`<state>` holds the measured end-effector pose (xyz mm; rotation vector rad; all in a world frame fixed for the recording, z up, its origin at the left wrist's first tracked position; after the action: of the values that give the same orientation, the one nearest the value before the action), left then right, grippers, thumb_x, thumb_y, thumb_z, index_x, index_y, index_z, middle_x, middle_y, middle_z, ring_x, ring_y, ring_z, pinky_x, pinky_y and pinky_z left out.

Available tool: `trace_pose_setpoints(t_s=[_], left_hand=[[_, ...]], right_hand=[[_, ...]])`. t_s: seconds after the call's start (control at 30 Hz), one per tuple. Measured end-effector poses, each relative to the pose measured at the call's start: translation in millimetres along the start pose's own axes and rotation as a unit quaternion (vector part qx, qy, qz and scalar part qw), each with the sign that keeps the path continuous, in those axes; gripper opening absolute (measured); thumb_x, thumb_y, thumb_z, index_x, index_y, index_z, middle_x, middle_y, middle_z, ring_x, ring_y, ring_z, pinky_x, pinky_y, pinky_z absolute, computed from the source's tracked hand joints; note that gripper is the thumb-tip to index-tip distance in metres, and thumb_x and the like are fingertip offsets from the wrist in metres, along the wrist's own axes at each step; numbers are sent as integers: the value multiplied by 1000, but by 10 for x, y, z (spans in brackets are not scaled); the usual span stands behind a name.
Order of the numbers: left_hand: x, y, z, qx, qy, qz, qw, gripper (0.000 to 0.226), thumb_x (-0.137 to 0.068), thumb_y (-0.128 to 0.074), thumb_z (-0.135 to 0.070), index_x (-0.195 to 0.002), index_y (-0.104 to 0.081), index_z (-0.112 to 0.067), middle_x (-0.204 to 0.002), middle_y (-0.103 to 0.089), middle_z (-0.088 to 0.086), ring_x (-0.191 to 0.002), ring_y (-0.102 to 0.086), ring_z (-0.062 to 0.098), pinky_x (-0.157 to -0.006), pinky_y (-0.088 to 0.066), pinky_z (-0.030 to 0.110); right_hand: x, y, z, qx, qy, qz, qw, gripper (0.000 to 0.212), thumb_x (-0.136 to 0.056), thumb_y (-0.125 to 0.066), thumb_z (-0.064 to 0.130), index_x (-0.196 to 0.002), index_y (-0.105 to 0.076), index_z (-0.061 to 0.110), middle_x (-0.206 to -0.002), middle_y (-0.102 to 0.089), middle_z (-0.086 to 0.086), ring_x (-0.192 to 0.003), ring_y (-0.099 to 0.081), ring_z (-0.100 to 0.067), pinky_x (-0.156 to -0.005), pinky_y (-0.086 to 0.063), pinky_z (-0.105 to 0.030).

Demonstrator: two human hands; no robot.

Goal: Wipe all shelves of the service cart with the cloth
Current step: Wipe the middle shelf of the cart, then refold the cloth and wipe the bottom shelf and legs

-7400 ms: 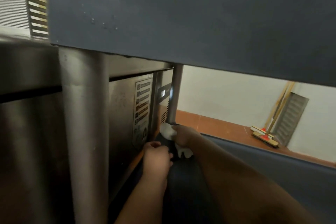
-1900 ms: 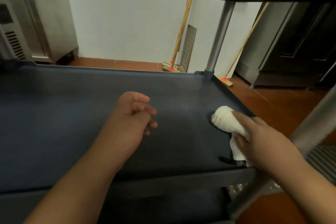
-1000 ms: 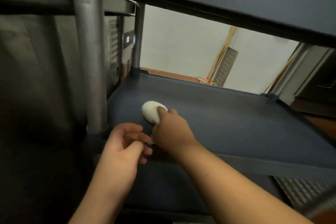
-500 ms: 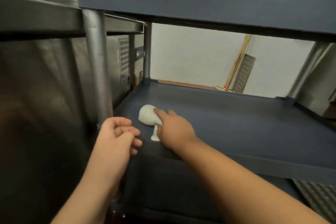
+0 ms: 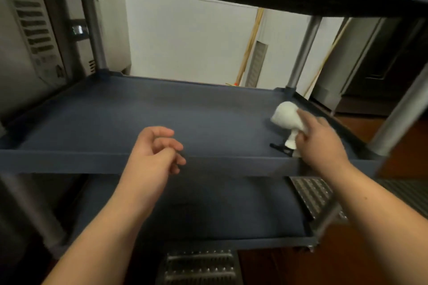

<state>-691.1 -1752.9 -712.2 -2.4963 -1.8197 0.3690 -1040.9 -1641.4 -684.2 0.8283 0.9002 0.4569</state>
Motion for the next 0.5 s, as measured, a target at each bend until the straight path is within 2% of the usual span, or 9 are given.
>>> trace_pose_setpoints(t_s=[0.1,0.23,0.4,0.43,0.5], left_hand=[[45,-159,85,-4,3,15,1000,40,-83,-36,21,-95,-50,-15,-78,-58,6,-50,-57,9,-54,-41,31],[116,-219,241,-17,15,35,999,42,-83,-33,21,-96,-50,-14,-79,-57,7,-51,-57,10,-54,-40,31],[182,-274,464,-44,32,58,997,43,-81,-34,22,-96,-50,-15,-79,-59,7,-51,-57,11,-52,-41,30],[186,-282,512,-50,33,59,996,42,-81,-34,21,-95,-50,-16,-79,-58,7,-51,-57,12,-51,-41,29],[197,-291,623,-67,36,61,995,43,-81,-35,22,-94,-49,-17,-79,-58,8,-50,-57,11,-50,-41,28]], right_hand=[[84,395,-397,-73,-65,-110,989,60,-92,-52,8,-150,-41,16,-142,-46,-22,-127,-48,-40,-108,-39,-46],[482,727,-480,-183,-70,-208,958,63,-93,-52,13,-150,-33,33,-143,-47,-4,-130,-48,-22,-109,-43,-50],[1070,631,-508,-205,-35,-189,960,66,-92,-53,12,-152,-32,28,-144,-45,-5,-133,-45,-23,-113,-38,-50],[1168,541,-545,-201,-24,-176,963,65,-89,-52,14,-151,-34,25,-144,-45,-7,-134,-45,-24,-115,-36,-46],[1340,326,-593,-185,-3,-142,972,67,-84,-50,18,-150,-36,13,-144,-44,-12,-134,-43,-24,-117,-29,-30]])
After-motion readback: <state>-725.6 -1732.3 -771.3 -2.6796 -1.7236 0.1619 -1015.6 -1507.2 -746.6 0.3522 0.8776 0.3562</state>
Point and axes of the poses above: each hand's wrist, its own x-axis away from the middle knuckle, its own y-axis out of the back of the hand, z = x × y, the point moved 9 cm from there along -x, towards the middle knuckle
